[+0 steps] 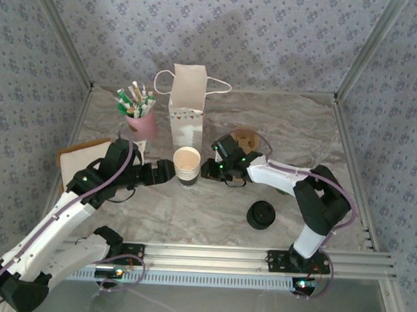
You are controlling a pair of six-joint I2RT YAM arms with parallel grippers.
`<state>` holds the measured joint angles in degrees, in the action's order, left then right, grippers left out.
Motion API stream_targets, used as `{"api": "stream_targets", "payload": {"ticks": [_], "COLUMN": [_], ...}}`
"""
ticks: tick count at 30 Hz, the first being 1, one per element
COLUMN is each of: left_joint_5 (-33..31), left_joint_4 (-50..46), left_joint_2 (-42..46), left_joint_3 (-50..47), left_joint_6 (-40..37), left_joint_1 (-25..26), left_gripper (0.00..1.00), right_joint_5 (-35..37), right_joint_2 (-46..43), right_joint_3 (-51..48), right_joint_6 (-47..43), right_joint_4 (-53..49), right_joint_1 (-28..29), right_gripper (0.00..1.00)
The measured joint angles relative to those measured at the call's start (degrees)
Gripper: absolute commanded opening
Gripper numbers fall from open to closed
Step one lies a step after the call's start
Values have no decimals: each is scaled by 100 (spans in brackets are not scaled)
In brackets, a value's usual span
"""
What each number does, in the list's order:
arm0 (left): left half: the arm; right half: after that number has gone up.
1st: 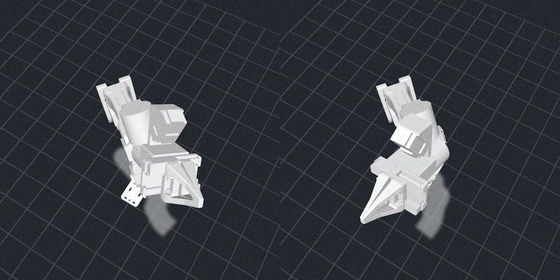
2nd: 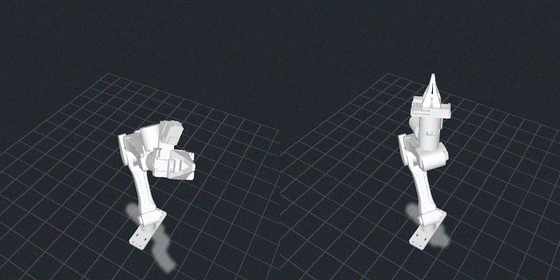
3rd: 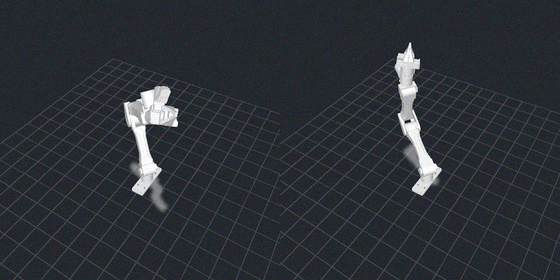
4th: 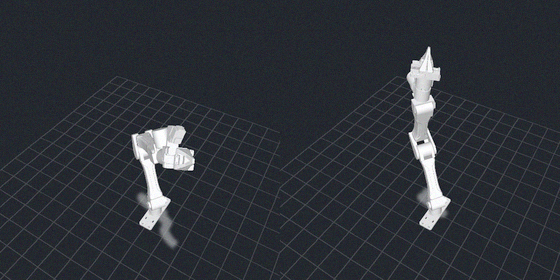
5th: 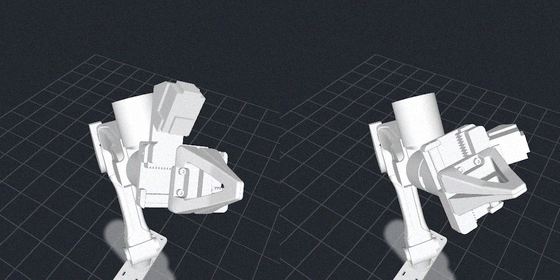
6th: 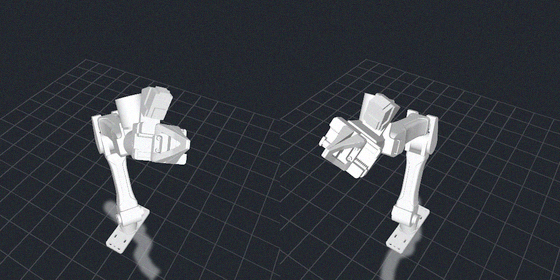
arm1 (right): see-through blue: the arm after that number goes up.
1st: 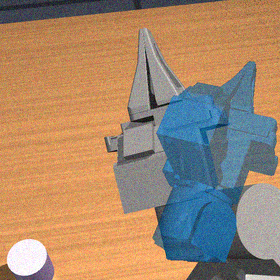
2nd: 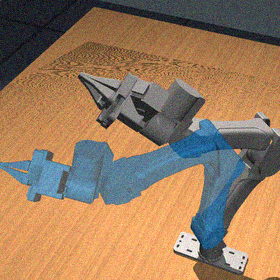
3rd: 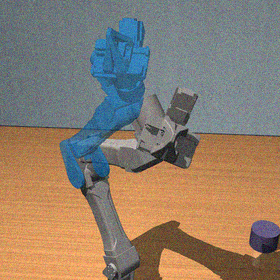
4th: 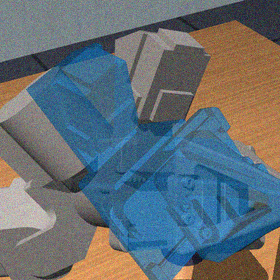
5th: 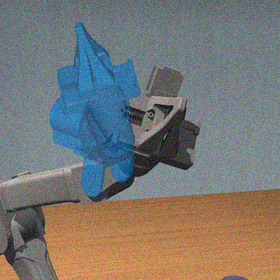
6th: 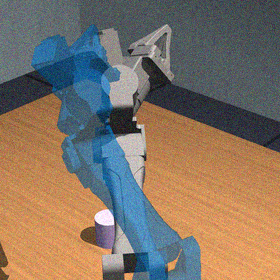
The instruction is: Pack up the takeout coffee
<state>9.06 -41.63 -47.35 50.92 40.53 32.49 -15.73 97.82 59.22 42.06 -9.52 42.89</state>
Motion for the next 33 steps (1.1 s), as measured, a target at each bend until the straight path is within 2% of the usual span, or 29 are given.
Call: {"api": "stream_targets", "payload": {"ticks": [13,33], "left_joint_5": [79,79], "left_joint_4": [24,-72], "left_joint_2": [162,356], "left_joint_3": [-42,-44], "left_joint_6": [0,0], "left_joint_1": [-33,-63], "left_gripper": [95,95], "right_joint_5": [28,9], "right_joint_2": [693,1805], "right_joint_3": [352,1572], "right_joint_6": [319,623], "right_joint_4": [490,826], "right_joint_1": [280,831], "right_gripper": [29,29]}}
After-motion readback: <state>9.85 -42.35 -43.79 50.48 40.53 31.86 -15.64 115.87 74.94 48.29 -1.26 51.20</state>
